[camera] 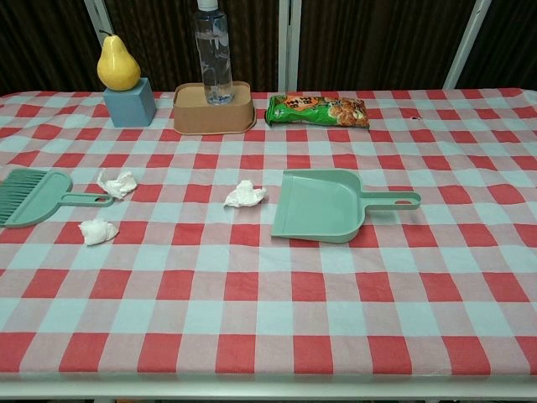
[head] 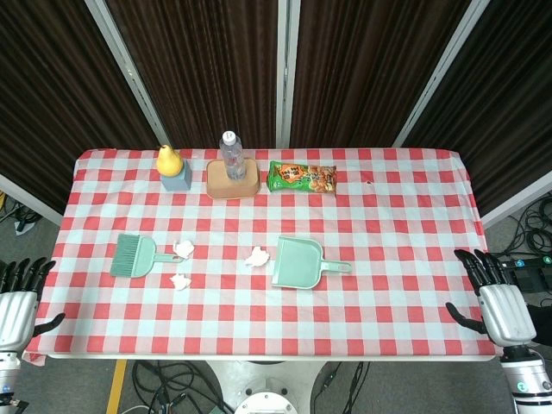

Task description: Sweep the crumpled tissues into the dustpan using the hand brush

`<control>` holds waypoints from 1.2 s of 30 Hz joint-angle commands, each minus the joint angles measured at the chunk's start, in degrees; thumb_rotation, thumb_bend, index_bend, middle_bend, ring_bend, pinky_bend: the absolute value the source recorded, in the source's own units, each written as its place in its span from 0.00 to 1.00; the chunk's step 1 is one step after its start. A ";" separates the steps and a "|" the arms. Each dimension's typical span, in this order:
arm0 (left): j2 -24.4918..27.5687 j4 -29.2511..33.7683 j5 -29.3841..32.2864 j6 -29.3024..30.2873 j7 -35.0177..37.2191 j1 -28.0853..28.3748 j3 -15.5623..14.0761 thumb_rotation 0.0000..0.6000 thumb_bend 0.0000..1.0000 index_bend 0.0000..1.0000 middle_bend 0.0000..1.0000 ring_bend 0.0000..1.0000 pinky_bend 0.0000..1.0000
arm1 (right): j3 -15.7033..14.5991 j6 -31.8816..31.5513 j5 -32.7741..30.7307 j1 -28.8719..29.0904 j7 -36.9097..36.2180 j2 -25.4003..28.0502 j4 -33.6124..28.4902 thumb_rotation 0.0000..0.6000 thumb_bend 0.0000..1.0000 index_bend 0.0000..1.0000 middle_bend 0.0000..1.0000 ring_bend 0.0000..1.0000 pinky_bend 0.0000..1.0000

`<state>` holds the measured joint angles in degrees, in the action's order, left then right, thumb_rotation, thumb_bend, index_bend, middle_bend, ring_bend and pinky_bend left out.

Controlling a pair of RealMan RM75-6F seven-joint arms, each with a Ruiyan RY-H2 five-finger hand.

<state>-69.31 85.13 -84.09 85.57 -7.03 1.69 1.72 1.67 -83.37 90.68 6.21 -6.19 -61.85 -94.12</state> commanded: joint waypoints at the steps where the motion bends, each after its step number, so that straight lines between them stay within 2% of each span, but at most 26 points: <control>1: -0.02 -0.05 -0.04 -0.14 -0.01 0.09 -0.05 1.00 0.12 0.12 0.09 0.05 0.04 | 0.07 0.02 -0.09 0.06 0.17 -0.07 -0.07 1.00 0.17 0.02 0.10 0.00 0.00; 8: 0.29 -0.01 -0.40 -0.61 0.25 0.84 0.21 1.00 0.12 0.12 0.09 0.05 0.04 | 0.12 -0.82 -0.12 -0.33 -0.08 0.05 0.01 1.00 0.17 0.02 0.10 0.00 0.00; 12: 0.64 0.07 -1.51 -1.97 1.19 3.11 1.26 1.00 0.12 0.12 0.09 0.05 0.04 | 0.29 -1.40 -0.05 -0.50 -0.02 0.48 -0.06 1.00 0.17 0.02 0.10 0.00 0.00; 17: 0.68 -0.05 -1.35 -8.07 3.55 8.50 3.37 1.00 0.12 0.17 0.10 0.08 0.07 | 0.81 -2.16 0.09 -0.48 0.43 1.49 -0.62 1.00 0.17 0.02 0.10 0.00 0.00; 21: -1.62 -2.20 -0.51 -12.98 3.95 13.23 5.31 1.00 0.12 0.26 0.21 0.22 0.28 | 1.26 -2.49 -0.31 -0.51 0.85 2.27 -1.07 1.00 0.17 0.02 0.10 0.00 0.00; 23: -3.58 -4.12 0.16 -14.77 3.89 15.27 6.27 1.00 0.12 0.34 0.29 0.34 0.47 | 1.40 -2.44 -0.54 -0.48 1.02 2.53 -1.24 1.00 0.17 0.02 0.10 0.00 0.00; 25: -4.95 -5.60 1.43 -18.31 2.31 17.74 6.77 1.00 0.12 0.37 0.34 0.44 0.63 | 1.50 -2.31 -0.76 -0.43 1.24 2.79 -1.43 1.00 0.17 0.02 0.10 0.00 0.00; 31: -8.33 -7.05 7.01 -26.84 -6.41 23.57 7.99 1.00 0.13 0.38 0.42 0.58 0.81 | 1.61 -2.01 -1.29 -0.42 1.82 3.14 -1.81 1.00 0.17 0.02 0.10 0.00 0.00; 36: -12.06 -8.70 11.34 -30.18 -13.78 26.56 8.08 1.00 0.16 0.40 0.47 0.68 0.87 | 1.54 -1.75 -1.78 -0.56 1.93 3.23 -1.83 1.00 0.17 0.02 0.10 0.00 0.00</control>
<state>-79.13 77.63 -75.49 57.78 -17.49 26.13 9.43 3.21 -85.14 88.92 5.65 -4.27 -58.61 -95.95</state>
